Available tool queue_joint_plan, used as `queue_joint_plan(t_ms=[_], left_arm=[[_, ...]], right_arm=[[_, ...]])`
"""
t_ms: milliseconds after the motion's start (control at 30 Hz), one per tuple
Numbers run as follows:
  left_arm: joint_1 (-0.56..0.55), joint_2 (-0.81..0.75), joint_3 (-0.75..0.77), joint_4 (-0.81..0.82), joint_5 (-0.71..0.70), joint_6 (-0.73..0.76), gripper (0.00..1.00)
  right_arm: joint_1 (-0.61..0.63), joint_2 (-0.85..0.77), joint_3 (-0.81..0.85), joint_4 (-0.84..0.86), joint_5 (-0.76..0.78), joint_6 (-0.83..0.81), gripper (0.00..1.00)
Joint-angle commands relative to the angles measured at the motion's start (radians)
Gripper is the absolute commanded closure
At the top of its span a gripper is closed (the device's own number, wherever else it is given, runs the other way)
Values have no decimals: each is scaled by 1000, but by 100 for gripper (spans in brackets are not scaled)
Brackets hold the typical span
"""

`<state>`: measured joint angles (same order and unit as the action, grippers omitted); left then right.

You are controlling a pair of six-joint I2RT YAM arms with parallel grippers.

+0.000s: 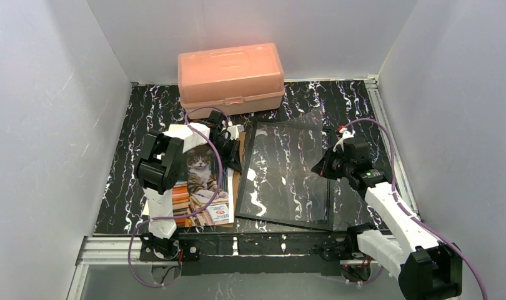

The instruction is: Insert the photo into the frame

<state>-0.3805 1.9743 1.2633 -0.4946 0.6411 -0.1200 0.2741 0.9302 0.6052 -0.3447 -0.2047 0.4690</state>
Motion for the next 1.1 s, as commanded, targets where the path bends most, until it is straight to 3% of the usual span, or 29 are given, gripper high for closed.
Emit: queue_joint_plan(t_ms=[0, 1067], left_arm=[[5, -3, 26, -22, 32, 11, 92], [-10, 5, 30, -28, 41, 31, 93]], right_arm=[[-3, -9, -9, 86, 29, 27, 99], [-3, 16, -30, 123, 26, 43, 99]])
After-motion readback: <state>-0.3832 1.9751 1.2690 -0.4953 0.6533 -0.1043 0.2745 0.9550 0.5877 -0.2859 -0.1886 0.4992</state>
